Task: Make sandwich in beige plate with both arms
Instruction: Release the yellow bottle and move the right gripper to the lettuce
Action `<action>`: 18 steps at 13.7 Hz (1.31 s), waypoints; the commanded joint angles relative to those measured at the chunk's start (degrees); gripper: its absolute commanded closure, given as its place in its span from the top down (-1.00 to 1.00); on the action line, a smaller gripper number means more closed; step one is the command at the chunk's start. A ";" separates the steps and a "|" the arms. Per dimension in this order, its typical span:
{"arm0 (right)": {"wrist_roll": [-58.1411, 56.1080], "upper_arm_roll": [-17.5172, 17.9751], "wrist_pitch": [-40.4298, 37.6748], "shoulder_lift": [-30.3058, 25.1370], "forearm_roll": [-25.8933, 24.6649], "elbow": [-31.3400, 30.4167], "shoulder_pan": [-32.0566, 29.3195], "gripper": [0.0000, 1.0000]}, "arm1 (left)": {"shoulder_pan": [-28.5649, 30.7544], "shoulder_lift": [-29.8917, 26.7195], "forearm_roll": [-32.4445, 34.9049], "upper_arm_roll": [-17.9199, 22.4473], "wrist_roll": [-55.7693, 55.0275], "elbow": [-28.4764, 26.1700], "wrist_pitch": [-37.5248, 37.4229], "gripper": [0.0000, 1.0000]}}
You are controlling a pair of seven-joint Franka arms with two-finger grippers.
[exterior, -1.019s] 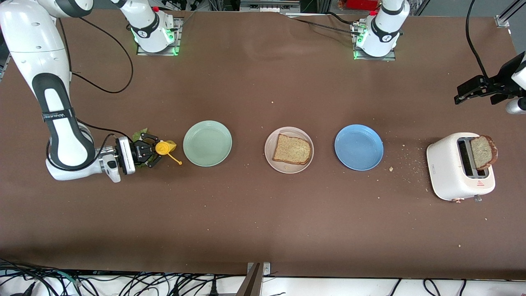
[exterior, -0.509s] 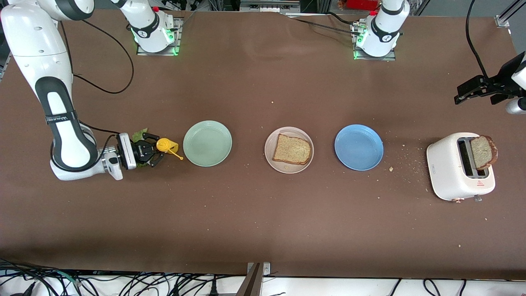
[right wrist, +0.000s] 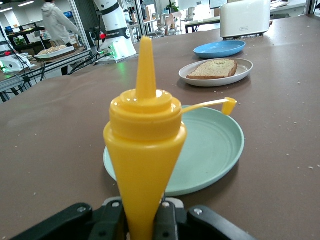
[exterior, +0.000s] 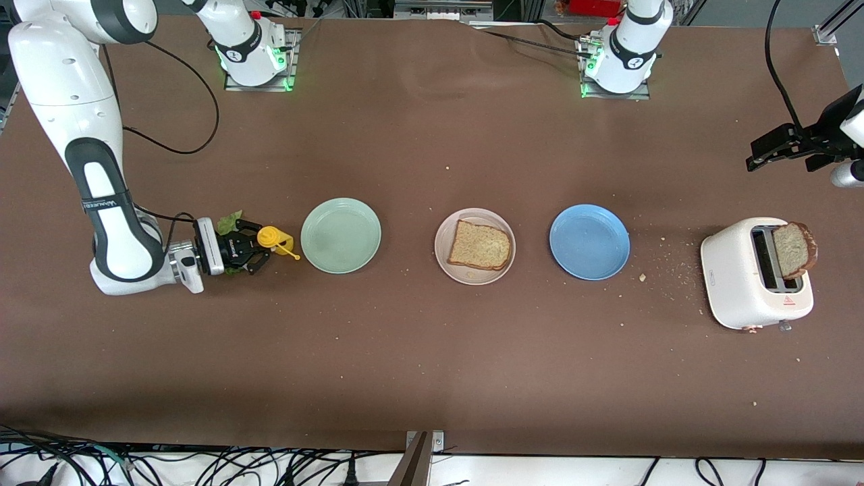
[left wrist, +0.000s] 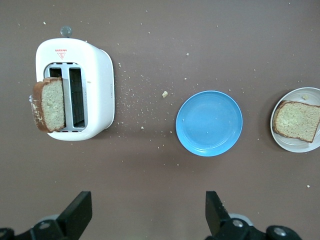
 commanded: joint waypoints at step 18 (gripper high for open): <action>41.72 -3.95 10.00 -17.38 -21.17 -2.71 0.22 1.00 | -0.30 0.80 -0.94 -0.16 -0.17 1.87 -0.24 1.00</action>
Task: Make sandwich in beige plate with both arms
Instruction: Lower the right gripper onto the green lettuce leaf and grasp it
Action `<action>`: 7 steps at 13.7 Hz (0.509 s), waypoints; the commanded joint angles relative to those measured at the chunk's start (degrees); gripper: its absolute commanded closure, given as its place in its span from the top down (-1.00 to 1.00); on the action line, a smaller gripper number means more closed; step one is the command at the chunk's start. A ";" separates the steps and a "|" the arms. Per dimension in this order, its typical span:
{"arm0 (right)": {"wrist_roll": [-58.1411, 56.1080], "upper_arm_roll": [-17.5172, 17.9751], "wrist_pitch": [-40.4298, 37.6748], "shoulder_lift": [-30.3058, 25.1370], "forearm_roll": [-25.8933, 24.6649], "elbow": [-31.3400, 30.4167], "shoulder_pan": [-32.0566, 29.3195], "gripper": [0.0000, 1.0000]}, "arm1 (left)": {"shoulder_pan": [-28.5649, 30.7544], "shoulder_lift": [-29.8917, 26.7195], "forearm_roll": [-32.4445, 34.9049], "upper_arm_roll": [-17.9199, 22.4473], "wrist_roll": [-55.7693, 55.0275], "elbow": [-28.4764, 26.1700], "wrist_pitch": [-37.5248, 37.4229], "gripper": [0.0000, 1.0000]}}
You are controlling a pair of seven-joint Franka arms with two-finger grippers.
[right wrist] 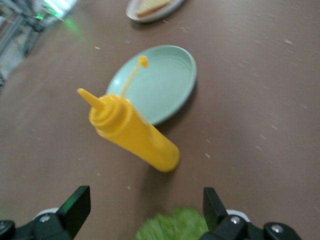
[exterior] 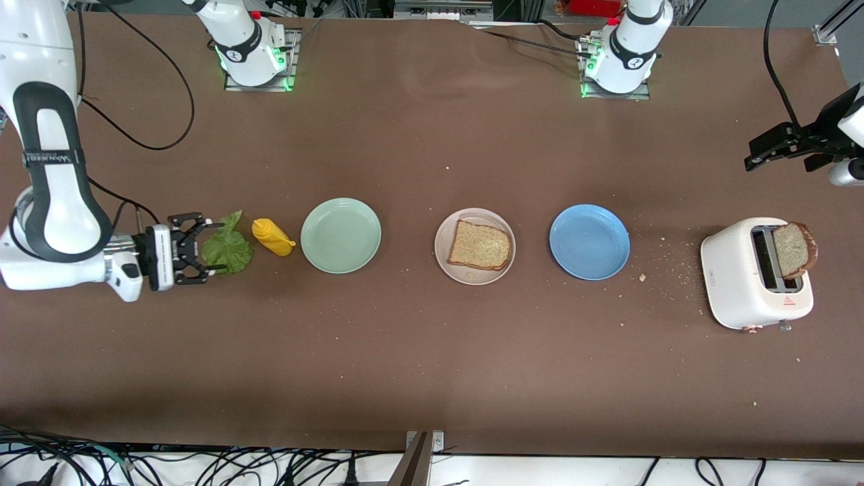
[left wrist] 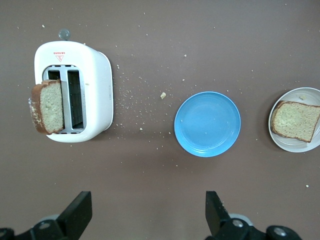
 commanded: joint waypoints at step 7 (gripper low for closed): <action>44.24 -0.20 13.41 -12.29 -14.52 -13.22 3.17 1.00 | 0.08 0.80 -0.94 -0.15 -0.17 1.51 -0.24 1.00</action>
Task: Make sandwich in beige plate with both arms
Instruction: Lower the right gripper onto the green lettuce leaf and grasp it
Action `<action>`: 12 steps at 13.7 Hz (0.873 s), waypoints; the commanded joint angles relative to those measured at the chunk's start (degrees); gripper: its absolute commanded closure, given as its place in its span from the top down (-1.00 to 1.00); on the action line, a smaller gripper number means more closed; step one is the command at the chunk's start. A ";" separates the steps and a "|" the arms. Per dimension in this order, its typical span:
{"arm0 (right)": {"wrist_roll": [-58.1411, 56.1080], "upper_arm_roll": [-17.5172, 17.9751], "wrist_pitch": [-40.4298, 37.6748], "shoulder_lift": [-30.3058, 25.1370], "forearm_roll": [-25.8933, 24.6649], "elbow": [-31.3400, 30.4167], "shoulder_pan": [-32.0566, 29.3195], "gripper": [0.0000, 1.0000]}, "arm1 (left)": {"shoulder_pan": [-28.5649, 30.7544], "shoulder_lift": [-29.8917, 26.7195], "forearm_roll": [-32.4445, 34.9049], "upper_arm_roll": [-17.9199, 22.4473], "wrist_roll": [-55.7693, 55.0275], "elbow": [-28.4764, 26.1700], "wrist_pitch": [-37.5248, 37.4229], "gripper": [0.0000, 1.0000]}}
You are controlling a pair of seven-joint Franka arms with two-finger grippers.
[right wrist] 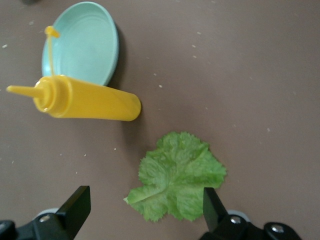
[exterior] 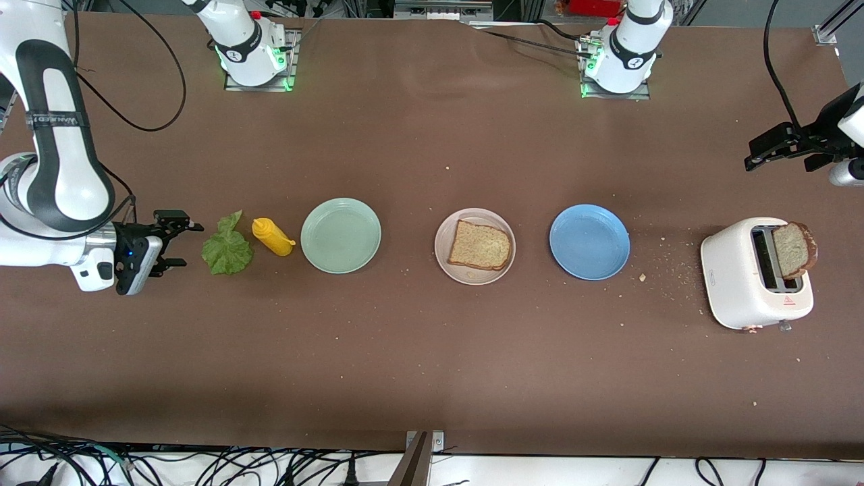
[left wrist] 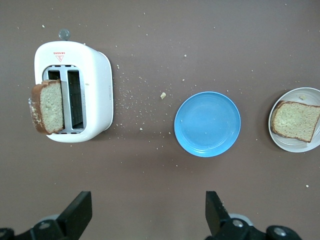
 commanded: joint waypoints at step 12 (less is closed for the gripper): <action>67.44 0.32 25.21 -3.51 -21.03 -16.52 9.00 1.00 | 0.17 0.80 -0.94 -0.15 -0.08 1.42 -0.24 1.00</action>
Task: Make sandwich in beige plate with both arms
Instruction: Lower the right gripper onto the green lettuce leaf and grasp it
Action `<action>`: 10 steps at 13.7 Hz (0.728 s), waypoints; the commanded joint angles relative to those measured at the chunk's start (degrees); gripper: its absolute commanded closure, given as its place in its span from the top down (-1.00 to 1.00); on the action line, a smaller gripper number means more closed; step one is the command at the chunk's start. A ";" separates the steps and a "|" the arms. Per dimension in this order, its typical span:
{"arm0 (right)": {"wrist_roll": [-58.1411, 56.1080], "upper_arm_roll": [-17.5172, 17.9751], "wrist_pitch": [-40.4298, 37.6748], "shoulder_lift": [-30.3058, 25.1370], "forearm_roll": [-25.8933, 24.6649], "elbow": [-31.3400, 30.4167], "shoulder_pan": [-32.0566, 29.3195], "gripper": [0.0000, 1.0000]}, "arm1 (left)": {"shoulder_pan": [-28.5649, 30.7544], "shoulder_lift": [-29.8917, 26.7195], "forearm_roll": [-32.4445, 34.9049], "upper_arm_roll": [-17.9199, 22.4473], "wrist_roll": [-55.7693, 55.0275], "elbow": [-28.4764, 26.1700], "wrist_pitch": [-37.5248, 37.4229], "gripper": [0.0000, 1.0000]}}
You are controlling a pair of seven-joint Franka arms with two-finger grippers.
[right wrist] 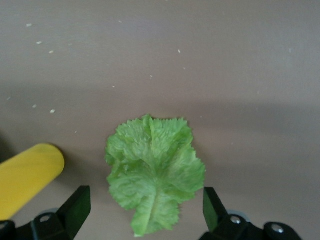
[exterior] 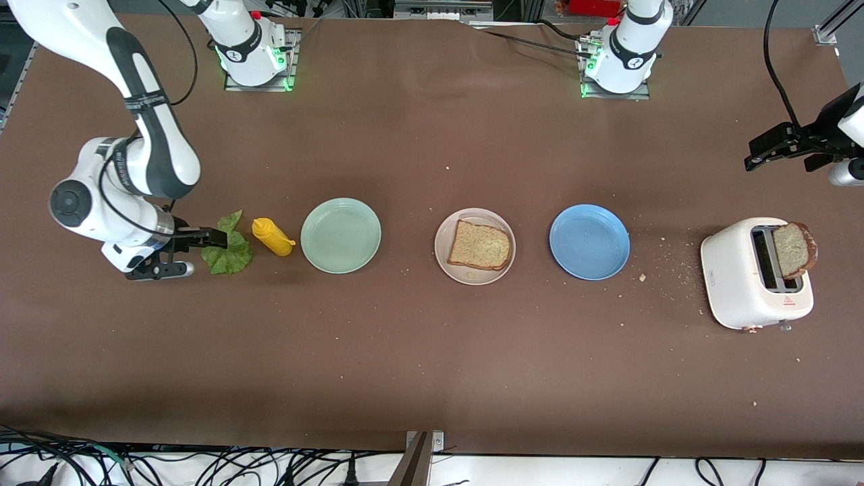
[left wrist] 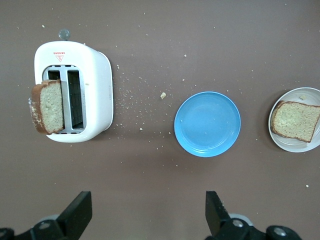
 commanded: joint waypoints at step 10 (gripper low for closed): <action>9.20 0.12 5.72 6.04 -0.94 -3.15 2.20 1.00 | 0.17 0.79 -0.94 -0.14 -0.17 1.50 -0.24 1.00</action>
